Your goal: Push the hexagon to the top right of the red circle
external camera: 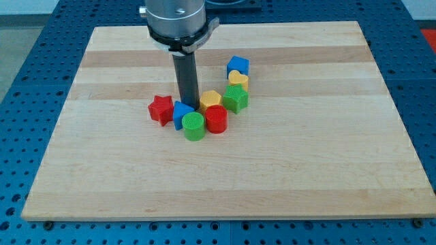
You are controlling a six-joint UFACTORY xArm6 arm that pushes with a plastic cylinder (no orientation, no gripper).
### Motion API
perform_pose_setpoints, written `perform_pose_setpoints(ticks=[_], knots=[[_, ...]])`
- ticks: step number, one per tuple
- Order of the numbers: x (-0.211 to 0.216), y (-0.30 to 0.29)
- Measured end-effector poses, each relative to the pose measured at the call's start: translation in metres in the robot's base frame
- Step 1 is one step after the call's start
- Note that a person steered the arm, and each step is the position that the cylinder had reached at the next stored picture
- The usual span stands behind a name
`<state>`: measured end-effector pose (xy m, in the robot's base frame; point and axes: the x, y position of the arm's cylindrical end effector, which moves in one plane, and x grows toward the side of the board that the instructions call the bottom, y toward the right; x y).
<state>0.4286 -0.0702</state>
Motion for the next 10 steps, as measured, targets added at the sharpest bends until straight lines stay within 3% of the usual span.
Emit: perform_pose_setpoints(ticks=[3,4,5,10], knots=[[0.021,0.042],[0.006,0.007],[-0.033,0.024],[0.017,0.061]])
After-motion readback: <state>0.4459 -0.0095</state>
